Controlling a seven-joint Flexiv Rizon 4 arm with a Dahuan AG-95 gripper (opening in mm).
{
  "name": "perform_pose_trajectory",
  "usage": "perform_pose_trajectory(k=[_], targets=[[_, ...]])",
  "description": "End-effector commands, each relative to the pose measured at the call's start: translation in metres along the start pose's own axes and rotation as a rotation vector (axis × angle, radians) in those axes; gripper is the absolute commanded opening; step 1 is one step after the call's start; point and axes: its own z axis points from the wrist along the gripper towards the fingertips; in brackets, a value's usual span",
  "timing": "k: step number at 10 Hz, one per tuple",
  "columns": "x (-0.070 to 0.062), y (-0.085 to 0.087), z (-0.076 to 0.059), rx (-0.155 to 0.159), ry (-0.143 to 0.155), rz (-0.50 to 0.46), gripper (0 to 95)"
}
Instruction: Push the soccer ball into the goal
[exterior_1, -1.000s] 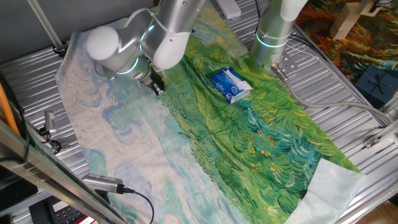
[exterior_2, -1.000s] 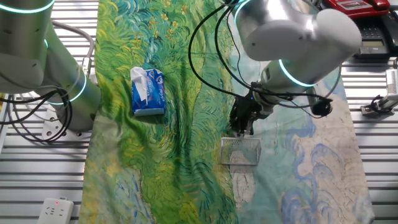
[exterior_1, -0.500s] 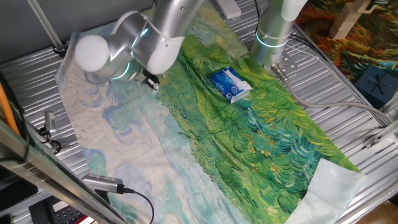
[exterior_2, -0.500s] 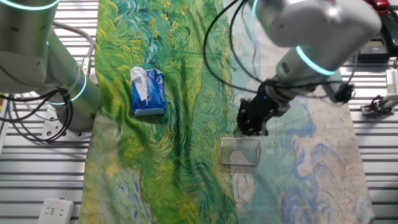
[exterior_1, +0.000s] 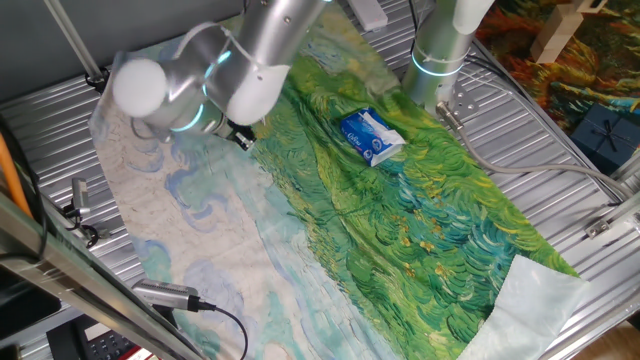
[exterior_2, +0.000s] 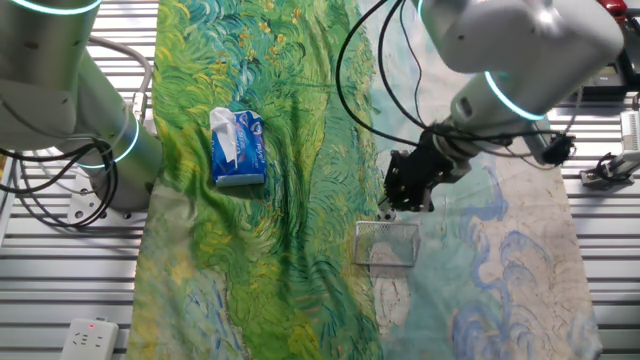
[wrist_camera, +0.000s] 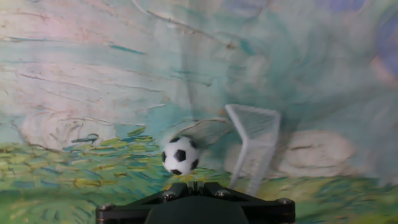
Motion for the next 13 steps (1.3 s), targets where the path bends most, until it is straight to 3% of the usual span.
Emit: perform_pose_trajectory(k=[1,5,10,11,12,13], targets=[[-0.005,0.010,-0.001,-0.297,-0.207,0.255,0.0],[-0.013,0.023,-0.005,-0.319,-0.255,0.292,0.0],[-0.016,0.027,-0.002,-0.311,-0.263,0.298,0.0],[-0.017,0.027,-0.001,-0.300,-0.262,0.297,0.0],[-0.018,0.026,0.001,-0.269,-0.254,0.293,0.0],[-0.016,0.020,0.003,-0.174,-0.240,0.261,0.0]])
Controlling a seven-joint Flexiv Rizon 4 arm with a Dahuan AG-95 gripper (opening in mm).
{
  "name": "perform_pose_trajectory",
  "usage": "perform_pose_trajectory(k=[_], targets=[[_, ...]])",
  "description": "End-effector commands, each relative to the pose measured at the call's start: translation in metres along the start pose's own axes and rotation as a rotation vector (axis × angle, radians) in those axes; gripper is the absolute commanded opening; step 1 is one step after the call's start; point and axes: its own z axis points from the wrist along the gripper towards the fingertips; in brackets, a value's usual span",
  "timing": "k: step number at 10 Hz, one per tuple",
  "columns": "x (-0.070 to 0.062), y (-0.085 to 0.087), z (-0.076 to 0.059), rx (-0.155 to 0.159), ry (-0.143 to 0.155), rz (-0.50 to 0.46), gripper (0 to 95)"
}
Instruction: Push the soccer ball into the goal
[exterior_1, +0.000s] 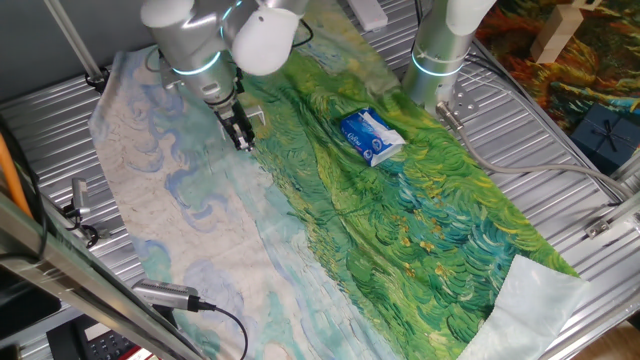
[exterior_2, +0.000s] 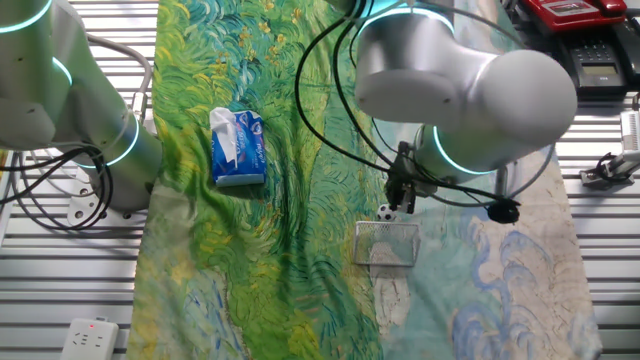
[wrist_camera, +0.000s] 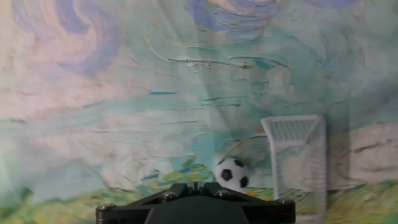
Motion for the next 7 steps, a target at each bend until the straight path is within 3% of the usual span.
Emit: perform_pose_trajectory(k=[1,2,3,4,5,7], targets=[[0.004,-0.023,-0.005,0.140,0.043,-0.090,0.0],[0.007,-0.038,-0.008,0.155,0.057,-0.123,0.0],[0.011,-0.076,-0.023,0.217,0.092,-0.231,0.0],[0.009,-0.089,-0.032,0.207,0.104,-0.253,0.0],[0.001,-0.085,-0.038,0.192,0.125,-0.244,0.0],[-0.010,-0.066,-0.042,0.182,0.137,-0.206,0.0]])
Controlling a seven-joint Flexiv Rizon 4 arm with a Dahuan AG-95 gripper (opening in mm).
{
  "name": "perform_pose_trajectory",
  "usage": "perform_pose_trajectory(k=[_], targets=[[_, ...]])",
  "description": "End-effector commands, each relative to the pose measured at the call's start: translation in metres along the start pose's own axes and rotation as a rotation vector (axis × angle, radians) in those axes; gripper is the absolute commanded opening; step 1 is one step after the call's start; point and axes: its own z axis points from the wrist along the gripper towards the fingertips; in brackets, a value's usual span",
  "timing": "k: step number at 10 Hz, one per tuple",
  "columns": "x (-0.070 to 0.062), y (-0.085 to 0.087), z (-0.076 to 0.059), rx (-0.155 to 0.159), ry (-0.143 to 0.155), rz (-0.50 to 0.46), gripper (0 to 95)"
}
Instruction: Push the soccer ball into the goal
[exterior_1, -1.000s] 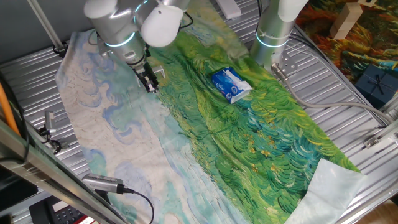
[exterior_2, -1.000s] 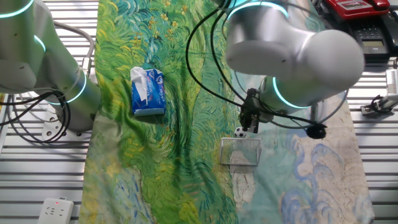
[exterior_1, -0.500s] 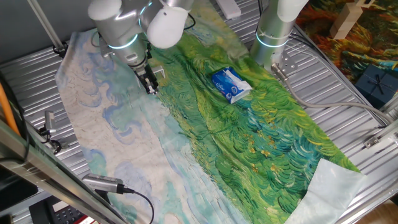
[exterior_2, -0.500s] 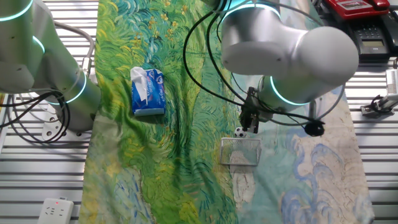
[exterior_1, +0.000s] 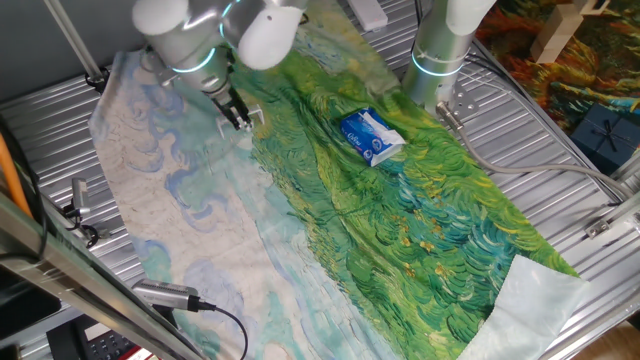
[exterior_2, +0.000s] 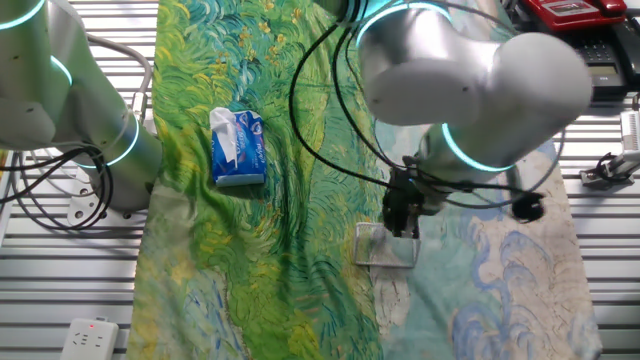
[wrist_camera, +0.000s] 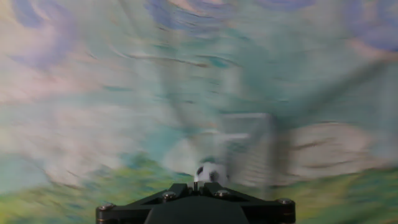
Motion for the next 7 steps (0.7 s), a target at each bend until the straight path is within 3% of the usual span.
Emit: perform_pose_trajectory(k=[1,2,7], targets=[[-0.014,0.003,-0.013,-0.042,0.048,-0.004,0.0],[-0.020,0.013,-0.018,-0.062,0.047,0.025,0.0],[-0.036,0.046,-0.022,-0.080,0.041,0.097,0.0]])
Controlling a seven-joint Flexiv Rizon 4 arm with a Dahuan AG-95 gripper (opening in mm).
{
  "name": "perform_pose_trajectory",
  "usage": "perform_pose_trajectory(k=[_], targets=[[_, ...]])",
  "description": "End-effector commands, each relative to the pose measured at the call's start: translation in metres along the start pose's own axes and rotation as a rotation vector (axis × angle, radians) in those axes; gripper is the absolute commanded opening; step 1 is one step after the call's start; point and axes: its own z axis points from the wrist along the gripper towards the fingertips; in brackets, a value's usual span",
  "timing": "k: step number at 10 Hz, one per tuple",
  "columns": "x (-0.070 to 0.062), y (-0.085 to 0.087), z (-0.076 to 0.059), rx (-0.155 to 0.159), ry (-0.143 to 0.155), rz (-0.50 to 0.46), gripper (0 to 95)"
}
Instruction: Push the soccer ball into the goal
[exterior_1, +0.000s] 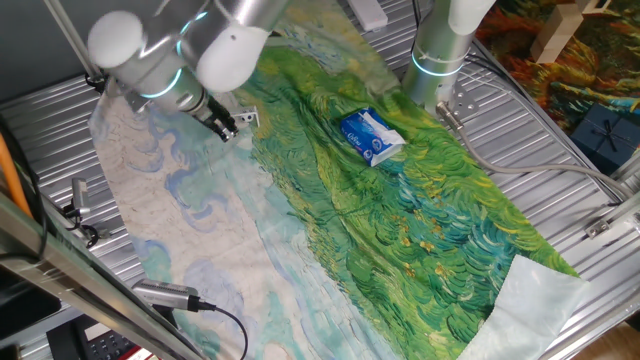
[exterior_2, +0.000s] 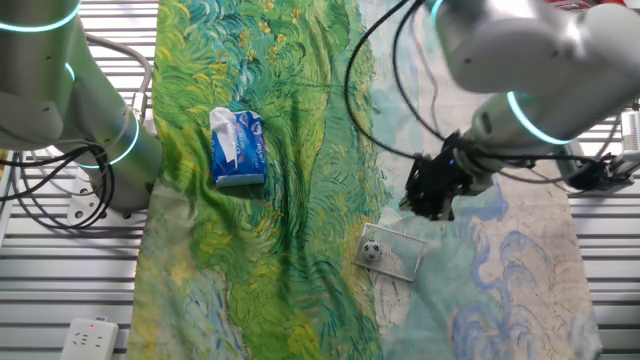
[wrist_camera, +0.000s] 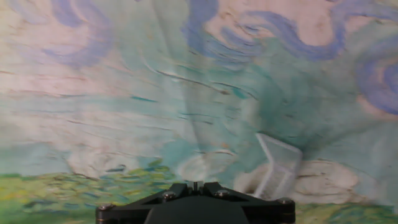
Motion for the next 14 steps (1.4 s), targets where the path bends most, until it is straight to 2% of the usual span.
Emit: perform_pose_trajectory(k=[1,4,6,7,9,10,14], targets=[[-0.004,0.017,-0.001,-0.062,-0.070,0.166,0.0],[0.000,0.039,-0.007,-0.069,-0.077,0.220,0.0],[-0.002,0.045,-0.013,-0.070,-0.077,0.208,0.0],[-0.002,0.046,-0.013,-0.070,-0.075,0.199,19.0],[-0.002,0.046,-0.013,-0.060,-0.080,0.170,19.0],[-0.003,0.046,-0.013,-0.060,-0.079,0.174,0.0],[-0.003,0.045,-0.012,-0.058,-0.080,0.175,0.0]])
